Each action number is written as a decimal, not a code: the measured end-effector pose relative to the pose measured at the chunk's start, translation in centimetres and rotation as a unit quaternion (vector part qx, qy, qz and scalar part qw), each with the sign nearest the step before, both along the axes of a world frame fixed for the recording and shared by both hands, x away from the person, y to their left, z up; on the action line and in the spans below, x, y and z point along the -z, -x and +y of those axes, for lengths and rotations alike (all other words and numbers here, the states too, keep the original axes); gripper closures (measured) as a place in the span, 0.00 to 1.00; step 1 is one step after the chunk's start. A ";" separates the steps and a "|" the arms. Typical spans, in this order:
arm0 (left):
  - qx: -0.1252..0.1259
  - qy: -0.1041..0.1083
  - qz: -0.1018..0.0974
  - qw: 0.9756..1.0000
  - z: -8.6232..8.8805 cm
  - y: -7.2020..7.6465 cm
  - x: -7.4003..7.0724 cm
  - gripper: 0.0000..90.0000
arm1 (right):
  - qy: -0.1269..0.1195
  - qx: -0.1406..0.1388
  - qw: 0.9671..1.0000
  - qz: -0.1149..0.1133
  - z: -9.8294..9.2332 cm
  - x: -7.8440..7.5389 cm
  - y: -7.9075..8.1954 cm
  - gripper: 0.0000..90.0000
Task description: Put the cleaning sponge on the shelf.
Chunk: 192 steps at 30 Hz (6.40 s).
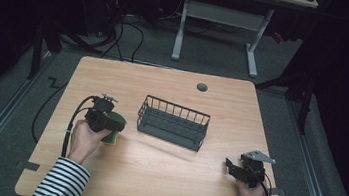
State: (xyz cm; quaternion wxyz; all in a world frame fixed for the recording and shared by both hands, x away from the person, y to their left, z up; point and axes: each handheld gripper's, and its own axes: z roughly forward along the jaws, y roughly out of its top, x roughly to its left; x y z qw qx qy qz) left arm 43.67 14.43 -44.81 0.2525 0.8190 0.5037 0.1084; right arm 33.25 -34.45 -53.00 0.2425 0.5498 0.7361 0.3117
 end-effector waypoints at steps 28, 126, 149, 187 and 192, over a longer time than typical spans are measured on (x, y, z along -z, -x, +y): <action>0.066 0.056 -0.041 0.995 -3.8 1.3 -6.7 0.24 | 0.000 -0.001 1.000 0.000 0.0 0.0 0.0 0.37; 0.057 -0.014 -0.057 0.997 -15.6 -6.0 -2.8 0.24 | 0.001 -0.003 1.000 0.000 0.1 0.0 0.0 0.36; 0.071 -0.001 -0.054 0.996 -14.4 -5.0 -2.5 0.18 | 0.001 -0.004 1.000 0.000 0.1 0.0 0.0 0.36; 0.035 0.063 -0.097 0.993 -4.0 0.2 -3.3 0.19 | 0.001 -0.003 1.000 0.000 0.1 0.0 0.0 0.36; 0.027 0.069 -0.101 0.992 -2.7 1.1 -3.1 0.19 | 0.000 -0.003 1.000 0.000 0.1 0.0 0.0 0.36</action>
